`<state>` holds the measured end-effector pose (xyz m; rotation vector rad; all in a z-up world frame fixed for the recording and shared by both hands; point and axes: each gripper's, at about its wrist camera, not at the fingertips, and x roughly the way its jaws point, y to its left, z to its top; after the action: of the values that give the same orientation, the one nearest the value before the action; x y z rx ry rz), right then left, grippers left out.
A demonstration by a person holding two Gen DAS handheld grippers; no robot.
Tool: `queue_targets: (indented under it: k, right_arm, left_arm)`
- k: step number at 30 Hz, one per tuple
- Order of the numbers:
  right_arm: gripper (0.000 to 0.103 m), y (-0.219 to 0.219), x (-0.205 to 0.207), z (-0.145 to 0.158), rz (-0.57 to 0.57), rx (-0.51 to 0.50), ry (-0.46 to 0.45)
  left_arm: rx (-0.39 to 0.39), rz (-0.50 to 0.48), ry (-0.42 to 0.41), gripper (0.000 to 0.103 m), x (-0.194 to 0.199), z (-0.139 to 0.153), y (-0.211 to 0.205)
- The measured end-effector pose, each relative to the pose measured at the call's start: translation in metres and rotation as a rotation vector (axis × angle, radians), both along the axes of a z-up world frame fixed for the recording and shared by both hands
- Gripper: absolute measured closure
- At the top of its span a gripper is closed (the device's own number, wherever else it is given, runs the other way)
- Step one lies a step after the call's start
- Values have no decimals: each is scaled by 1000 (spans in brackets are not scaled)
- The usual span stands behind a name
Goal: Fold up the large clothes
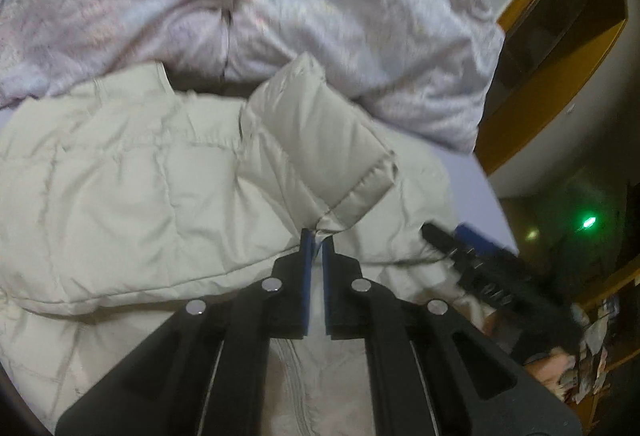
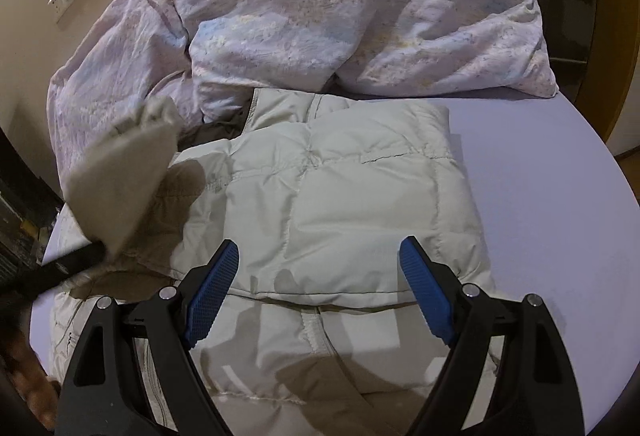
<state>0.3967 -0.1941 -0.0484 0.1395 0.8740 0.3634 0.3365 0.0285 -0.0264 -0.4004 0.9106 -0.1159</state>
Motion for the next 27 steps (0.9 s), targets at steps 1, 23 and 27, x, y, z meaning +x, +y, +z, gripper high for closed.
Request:
queue_targets:
  k: [1,23,27]
  right_arm:
    - [19,1,0,0,2,0,-4]
    - [77,119,-18,18,302,0,-76]
    - [81,127,-5,-2,286,-76,-34]
  left_arm:
    - [6,-8,15,96,0,-6,-2]
    - [221,205,14,31,-63,3,100]
    - [254,241,26,24,-69,-4,117]
